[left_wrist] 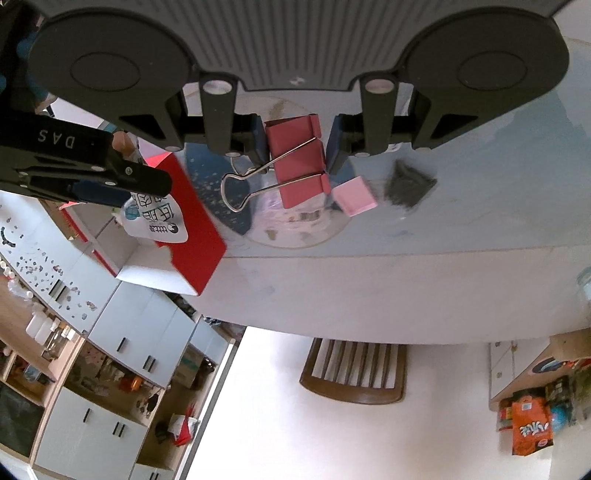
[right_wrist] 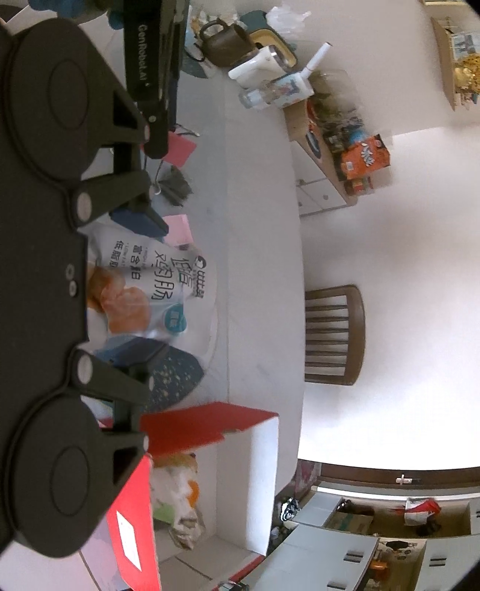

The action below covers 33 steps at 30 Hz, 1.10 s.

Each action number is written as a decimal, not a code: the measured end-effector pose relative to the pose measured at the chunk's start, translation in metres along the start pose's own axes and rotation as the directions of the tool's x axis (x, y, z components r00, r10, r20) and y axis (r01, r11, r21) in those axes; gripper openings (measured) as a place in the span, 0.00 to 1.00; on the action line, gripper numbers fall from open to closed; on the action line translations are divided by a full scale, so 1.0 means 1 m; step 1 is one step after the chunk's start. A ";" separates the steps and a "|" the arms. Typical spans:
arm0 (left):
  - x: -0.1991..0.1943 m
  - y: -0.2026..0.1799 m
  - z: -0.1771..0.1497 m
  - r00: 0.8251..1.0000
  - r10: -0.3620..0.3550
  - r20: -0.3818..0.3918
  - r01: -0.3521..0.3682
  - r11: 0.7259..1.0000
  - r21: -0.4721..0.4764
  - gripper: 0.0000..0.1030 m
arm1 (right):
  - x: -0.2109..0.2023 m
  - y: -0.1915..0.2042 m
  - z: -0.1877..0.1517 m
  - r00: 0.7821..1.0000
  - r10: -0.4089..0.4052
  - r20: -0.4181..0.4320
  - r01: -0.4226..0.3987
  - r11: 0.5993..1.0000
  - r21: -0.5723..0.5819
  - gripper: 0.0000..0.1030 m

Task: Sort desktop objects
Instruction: 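Carry pink binder clip in left gripper and snack pouch in right gripper to box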

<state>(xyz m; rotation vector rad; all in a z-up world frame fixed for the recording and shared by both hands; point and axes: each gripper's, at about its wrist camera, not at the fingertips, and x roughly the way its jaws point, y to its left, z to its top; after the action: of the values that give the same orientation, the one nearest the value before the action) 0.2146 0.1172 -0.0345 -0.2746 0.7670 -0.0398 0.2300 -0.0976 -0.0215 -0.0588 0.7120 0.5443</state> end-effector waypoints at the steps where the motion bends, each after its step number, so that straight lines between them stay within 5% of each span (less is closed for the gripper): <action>1: 0.000 -0.005 0.001 1.000 -0.002 0.003 0.002 1.000 0.002 0.31 | -0.002 -0.003 0.001 1.000 0.001 0.003 -0.001 1.000 0.003 0.58; 33: 0.066 -0.156 0.036 0.998 -0.054 0.026 0.051 0.993 0.104 0.31 | -0.031 -0.158 0.025 0.992 -0.092 0.083 0.089 0.995 0.044 0.58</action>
<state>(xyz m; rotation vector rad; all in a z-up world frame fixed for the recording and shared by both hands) 0.2971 -0.0335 -0.0138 -0.1963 0.7261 -0.1251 0.3037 -0.2423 -0.0029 -0.0298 0.6336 0.4430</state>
